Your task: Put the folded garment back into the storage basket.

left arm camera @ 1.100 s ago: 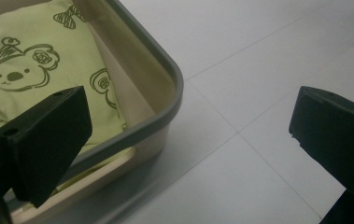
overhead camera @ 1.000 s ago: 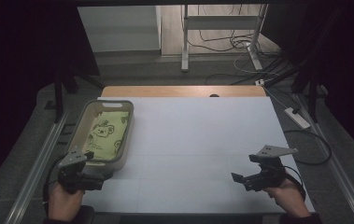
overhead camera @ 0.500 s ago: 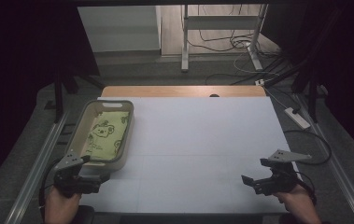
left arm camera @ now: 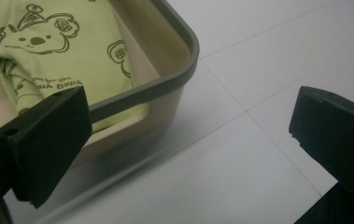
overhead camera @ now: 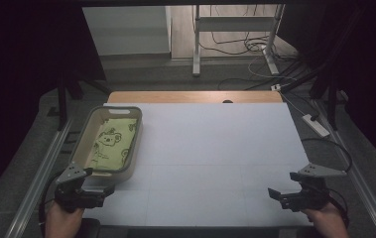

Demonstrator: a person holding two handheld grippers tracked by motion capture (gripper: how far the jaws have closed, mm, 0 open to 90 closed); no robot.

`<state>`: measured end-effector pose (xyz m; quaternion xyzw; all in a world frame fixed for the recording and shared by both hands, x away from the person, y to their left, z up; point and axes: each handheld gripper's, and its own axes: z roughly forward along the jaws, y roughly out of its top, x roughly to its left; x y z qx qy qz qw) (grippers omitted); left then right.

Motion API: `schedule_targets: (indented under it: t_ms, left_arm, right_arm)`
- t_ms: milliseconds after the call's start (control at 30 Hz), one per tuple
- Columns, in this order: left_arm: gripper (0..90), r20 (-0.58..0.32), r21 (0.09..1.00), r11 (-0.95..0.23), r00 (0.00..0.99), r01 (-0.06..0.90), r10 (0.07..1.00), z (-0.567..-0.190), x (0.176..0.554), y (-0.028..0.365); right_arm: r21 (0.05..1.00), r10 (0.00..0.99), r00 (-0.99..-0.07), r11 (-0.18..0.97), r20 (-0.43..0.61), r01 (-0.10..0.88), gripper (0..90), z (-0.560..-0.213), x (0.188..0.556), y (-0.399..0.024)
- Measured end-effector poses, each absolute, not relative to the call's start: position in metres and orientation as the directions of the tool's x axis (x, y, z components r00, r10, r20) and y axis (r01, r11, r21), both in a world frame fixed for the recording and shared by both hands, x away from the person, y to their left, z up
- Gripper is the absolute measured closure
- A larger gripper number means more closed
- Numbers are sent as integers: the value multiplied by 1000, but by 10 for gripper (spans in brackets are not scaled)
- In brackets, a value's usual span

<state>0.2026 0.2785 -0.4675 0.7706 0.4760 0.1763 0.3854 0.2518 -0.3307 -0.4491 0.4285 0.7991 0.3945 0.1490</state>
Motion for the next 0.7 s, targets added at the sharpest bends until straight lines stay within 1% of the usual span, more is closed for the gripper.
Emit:
schedule_targets:
  t_ms: [133,333,700]
  left_arm:
    - [0,-69,757,-260,470,599,880,-468,201,278]
    - [0,-54,755,-261,454,601,889,-468,198,277]
    - [0,-43,742,-259,430,619,902,-469,198,276]
  right_arm:
    - [750,813,-573,316,101,581,0,-449,249,-336]
    - [741,824,-560,320,90,590,0,-448,246,-339]
    - [709,835,-549,368,33,602,0,-447,237,-337]
